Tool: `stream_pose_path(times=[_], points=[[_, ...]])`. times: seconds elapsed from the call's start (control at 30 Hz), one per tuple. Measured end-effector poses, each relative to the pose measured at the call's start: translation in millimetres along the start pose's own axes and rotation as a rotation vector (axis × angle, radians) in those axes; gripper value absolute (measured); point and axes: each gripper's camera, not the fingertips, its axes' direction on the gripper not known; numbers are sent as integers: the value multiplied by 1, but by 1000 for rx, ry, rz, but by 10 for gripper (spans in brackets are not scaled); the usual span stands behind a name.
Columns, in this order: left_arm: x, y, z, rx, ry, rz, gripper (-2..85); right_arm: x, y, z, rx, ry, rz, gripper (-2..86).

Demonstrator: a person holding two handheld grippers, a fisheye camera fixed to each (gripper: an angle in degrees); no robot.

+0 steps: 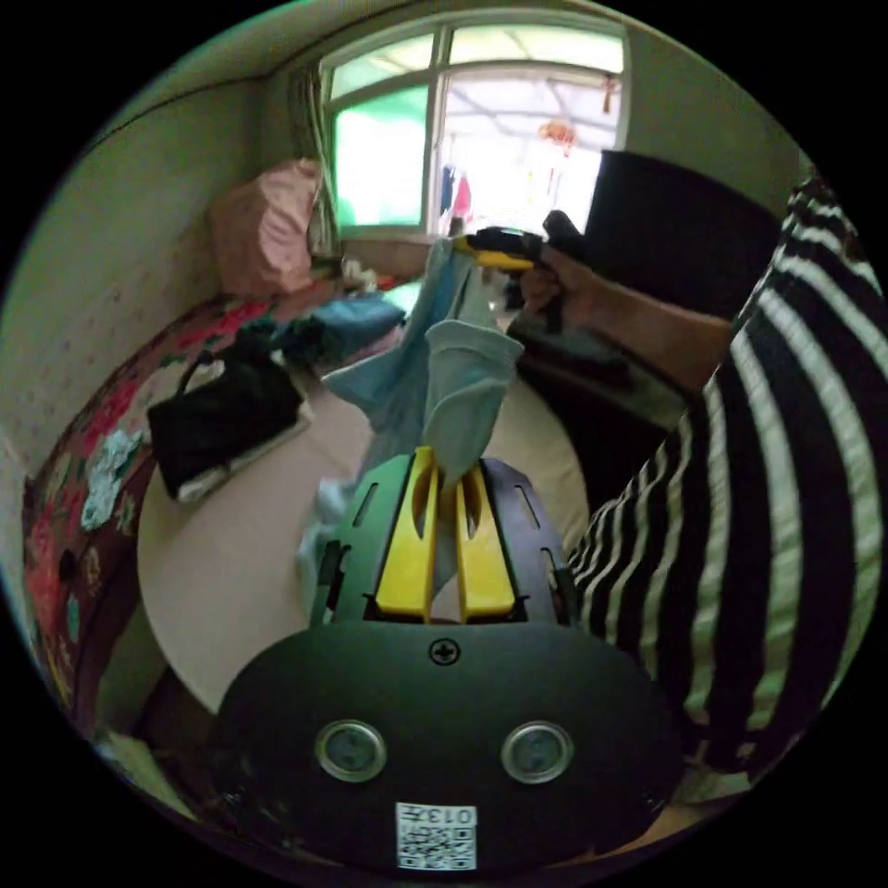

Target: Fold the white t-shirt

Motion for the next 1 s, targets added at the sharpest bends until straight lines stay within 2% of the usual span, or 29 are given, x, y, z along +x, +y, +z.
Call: stream_pose_path(times=[0.13,0.2,0.3,0.43,0.57,0.7,0.83,0.97,1.0], points=[[17,-35,-19,203,89,168,3,-62,-19,-71,247,57,-196,21],[23,-46,-28,281,131,235,3,-112,-24,-106,394,150,-373,21],[24,-59,-48,419,231,287,4,-168,-31,-122,490,341,-541,21],[7,-60,-63,511,273,225,5,-198,-50,-101,488,466,-680,21],[-24,-43,-54,479,267,25,7,-169,-83,-33,329,429,-701,23],[-73,-3,-37,452,311,-305,8,-88,-104,79,47,280,-524,24],[-111,56,-18,344,180,-626,9,-31,-87,197,-191,198,-431,27],[-135,121,-10,258,68,-940,9,1,-34,336,-500,98,-342,38],[-140,144,-10,208,-5,-1039,10,4,-17,368,-590,56,-324,43]])
